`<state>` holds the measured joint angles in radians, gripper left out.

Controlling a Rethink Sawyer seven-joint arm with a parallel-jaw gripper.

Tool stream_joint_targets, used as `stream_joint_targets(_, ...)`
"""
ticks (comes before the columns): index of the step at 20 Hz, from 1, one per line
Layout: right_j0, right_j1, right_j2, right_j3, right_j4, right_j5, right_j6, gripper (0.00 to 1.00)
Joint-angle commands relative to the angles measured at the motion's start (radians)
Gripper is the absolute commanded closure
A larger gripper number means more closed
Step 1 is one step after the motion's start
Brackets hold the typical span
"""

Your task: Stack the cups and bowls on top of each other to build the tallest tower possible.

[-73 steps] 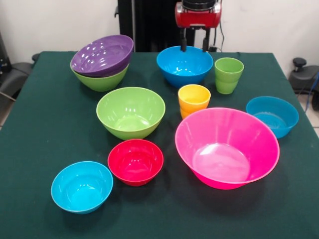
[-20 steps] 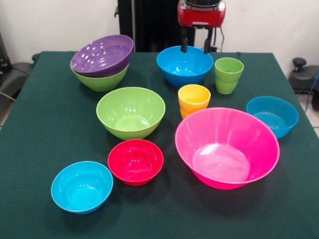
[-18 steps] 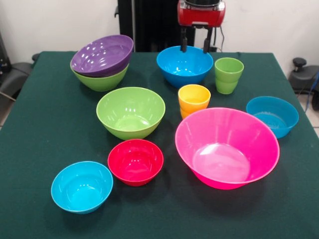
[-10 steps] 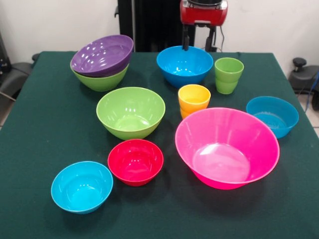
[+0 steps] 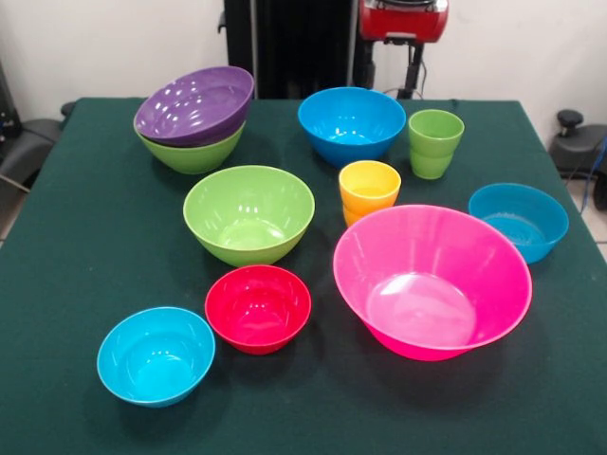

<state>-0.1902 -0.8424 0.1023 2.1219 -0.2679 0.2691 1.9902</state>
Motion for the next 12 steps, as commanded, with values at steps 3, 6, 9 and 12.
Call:
stream_joint_targets(3, 0.006, 0.086, 0.009, 0.041, 0.033, -0.116, 0.175, 0.0)
stream_joint_targets(6, 0.005, 0.162, 0.003, 0.009, 0.023, -0.174, 0.172, 0.0)
stream_joint_targets(9, 0.005, 0.213, -0.003, -0.012, 0.02, -0.224, 0.171, 0.0)
stream_joint_targets(12, 0.009, 0.23, -0.011, -0.022, 0.021, -0.249, 0.164, 0.0)
